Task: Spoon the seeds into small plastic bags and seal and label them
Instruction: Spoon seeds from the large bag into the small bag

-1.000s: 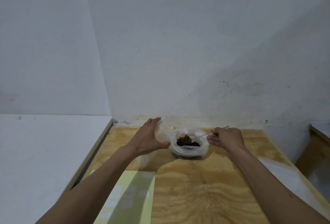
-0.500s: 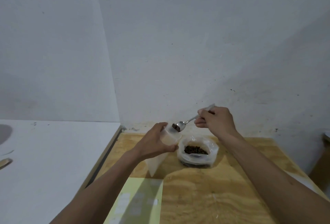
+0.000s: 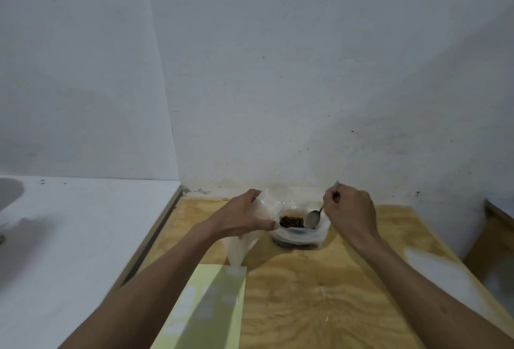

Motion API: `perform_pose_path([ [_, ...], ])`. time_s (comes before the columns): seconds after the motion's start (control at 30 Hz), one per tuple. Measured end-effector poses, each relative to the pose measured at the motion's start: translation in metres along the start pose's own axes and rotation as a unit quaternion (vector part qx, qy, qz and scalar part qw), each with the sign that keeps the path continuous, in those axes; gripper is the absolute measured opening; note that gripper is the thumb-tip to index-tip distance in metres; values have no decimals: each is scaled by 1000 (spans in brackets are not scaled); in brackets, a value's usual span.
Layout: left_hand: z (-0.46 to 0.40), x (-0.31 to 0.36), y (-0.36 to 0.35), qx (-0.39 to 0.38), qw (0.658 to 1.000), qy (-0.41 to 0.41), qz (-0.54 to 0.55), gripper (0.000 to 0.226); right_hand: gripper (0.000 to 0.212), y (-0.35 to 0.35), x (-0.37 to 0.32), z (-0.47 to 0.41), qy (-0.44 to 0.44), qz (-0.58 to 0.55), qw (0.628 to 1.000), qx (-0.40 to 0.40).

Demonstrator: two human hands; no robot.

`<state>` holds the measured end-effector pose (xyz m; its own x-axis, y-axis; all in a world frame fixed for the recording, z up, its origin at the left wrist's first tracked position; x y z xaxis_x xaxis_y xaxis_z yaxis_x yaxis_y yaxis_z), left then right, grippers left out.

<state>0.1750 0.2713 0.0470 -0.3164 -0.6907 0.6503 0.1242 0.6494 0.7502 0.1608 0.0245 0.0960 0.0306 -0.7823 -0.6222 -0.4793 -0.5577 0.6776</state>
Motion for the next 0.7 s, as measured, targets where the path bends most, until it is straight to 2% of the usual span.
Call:
perform_pose_path([
  [0.13, -4, 8, -15, -33, 999, -4, -27, 85, 37, -26, 36, 10, -127, -85, 988, -25],
  [0.23, -4, 10, -16, -37, 999, -3, -27, 87, 27, -39, 52, 14, -229, -190, 953, -51],
  [0.33, -2, 6, -10, -26, 1000, 1, -12, 78, 23, -42, 64, 13, -290, -242, 924, -53],
  [0.53, 2, -5, 1, -6, 1000, 1, 6, 77, 17, -36, 72, 5, -326, -306, 893, -56],
  [0.7, 0, -8, 5, 7, 1000, 0, 13, 87, 14, -26, 64, -14, -318, -340, 883, -64],
])
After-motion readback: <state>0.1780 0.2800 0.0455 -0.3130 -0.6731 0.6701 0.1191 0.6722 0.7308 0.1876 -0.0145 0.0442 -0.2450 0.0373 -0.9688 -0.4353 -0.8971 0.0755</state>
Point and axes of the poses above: each hand's wrist, its own z-axis away from the middle knuckle, its own y-axis out of the back of the hand, x = y × z, the point moved 9 cm from there along -z, towards the middle knuckle, and after that the axes turned 7 degrees about -y, right-handed, at the moved point
